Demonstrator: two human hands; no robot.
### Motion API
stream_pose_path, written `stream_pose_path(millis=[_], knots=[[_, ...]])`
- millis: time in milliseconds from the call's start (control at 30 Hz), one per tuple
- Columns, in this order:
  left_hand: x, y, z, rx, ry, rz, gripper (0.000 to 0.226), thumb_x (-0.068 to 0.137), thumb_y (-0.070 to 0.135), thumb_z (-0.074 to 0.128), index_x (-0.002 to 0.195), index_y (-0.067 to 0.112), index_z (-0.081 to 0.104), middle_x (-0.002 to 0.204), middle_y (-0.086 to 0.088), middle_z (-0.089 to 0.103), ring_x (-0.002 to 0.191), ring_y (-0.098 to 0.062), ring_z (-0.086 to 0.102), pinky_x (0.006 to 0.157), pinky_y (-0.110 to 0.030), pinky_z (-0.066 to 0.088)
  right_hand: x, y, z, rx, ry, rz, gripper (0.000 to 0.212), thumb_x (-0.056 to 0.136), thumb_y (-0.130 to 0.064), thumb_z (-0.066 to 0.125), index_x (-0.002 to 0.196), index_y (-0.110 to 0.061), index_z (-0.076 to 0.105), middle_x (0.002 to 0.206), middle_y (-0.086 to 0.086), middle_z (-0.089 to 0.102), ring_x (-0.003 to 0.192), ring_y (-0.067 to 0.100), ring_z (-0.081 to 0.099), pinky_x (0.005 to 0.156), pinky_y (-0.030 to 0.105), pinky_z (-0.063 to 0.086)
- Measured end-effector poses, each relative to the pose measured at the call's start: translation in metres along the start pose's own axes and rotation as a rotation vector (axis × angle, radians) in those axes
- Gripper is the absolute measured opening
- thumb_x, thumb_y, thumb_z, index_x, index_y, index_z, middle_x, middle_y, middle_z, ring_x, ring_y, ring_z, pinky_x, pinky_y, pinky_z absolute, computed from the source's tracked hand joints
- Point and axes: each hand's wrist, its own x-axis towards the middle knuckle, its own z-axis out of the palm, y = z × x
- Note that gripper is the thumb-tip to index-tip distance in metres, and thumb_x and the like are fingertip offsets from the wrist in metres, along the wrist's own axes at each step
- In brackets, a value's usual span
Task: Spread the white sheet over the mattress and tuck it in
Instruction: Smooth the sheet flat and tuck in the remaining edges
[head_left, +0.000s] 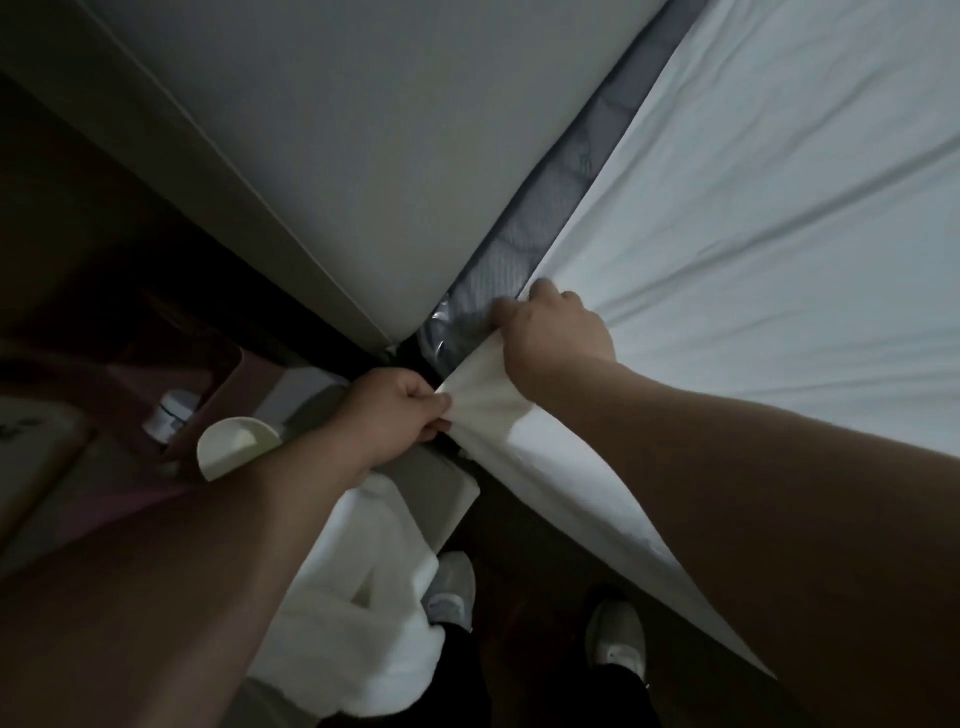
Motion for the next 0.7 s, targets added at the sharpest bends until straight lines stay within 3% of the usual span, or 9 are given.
stream_pose_path(millis=[100,200,300,400,500,567,633,700], knots=[[-0.001,0.000,-0.002,-0.031,0.019,0.001,0.023,0.095,0.011,0.070,0.073,0.005,0.067,0.078,-0.012,0.076,0.082,-0.023,0.074,0.090,-0.043,0.061,0.007,-0.005,-0.008,-0.008,-0.075,0.013,0.034,0.094,-0.008,0.039,0.121,-0.024,0.050,0.094,0.009,0.053,0.087,0.034,0.053,0.071,0.039,0.041],[-0.001,-0.001,-0.005,-0.036,0.034,0.004,0.024,0.096,0.013,0.071,0.073,0.006,0.068,0.076,-0.010,0.076,0.084,-0.024,0.075,0.091,-0.045,0.061,0.012,-0.014,-0.003,-0.022,0.026,-0.009,0.025,0.093,-0.003,0.040,0.107,-0.023,0.044,0.087,0.006,0.044,0.095,0.035,0.049,0.071,0.040,0.036],[0.001,-0.005,-0.012,-0.046,0.057,-0.017,0.024,0.097,0.014,0.070,0.074,0.005,0.068,0.076,-0.010,0.076,0.088,-0.027,0.076,0.094,-0.048,0.059,0.017,-0.022,0.005,0.011,0.118,0.028,0.028,0.095,-0.008,0.044,0.114,-0.026,0.053,0.095,0.006,0.039,0.089,0.032,0.037,0.072,0.041,0.033],[0.002,-0.011,-0.022,-0.056,0.081,-0.040,0.027,0.097,0.014,0.069,0.070,0.008,0.067,0.072,-0.008,0.075,0.090,-0.029,0.075,0.097,-0.050,0.057,0.024,-0.029,0.013,0.070,0.144,0.026,0.026,0.095,-0.014,0.049,0.114,-0.027,0.060,0.098,0.006,0.043,0.090,0.034,0.043,0.074,0.039,0.036],[0.006,-0.018,-0.034,-0.038,0.118,-0.065,0.028,0.095,0.016,0.071,0.068,0.010,0.068,0.072,-0.007,0.076,0.090,-0.029,0.075,0.096,-0.051,0.058,0.027,-0.041,0.024,0.076,0.114,-0.139,0.029,0.094,-0.030,0.055,0.121,-0.025,0.064,0.121,0.005,0.058,0.113,0.035,0.051,0.092,0.042,0.047],[0.009,-0.014,-0.039,-0.008,0.137,-0.079,0.026,0.091,0.022,0.074,0.069,0.010,0.070,0.075,-0.009,0.077,0.088,-0.029,0.076,0.095,-0.051,0.058,0.026,-0.045,0.030,0.105,0.024,-0.219,0.040,0.091,-0.038,0.060,0.126,-0.018,0.061,0.135,0.004,0.053,0.129,0.031,0.044,0.105,0.045,0.042],[0.012,-0.007,-0.042,0.022,0.167,-0.087,0.023,0.091,0.021,0.071,0.070,0.011,0.068,0.077,-0.010,0.076,0.089,-0.031,0.076,0.093,-0.049,0.059,0.025,-0.042,0.029,0.204,-0.014,-0.249,0.043,0.089,-0.035,0.061,0.126,-0.013,0.062,0.139,0.006,0.050,0.135,0.029,0.041,0.109,0.045,0.039],[0.015,-0.001,-0.044,0.017,0.203,-0.107,0.022,0.093,0.015,0.069,0.072,0.012,0.065,0.080,-0.012,0.074,0.091,-0.032,0.075,0.091,-0.047,0.060,0.021,-0.035,0.027,0.270,0.073,-0.244,0.043,0.088,-0.028,0.054,0.128,-0.015,0.063,0.142,0.006,0.051,0.135,0.031,0.043,0.113,0.047,0.037]])
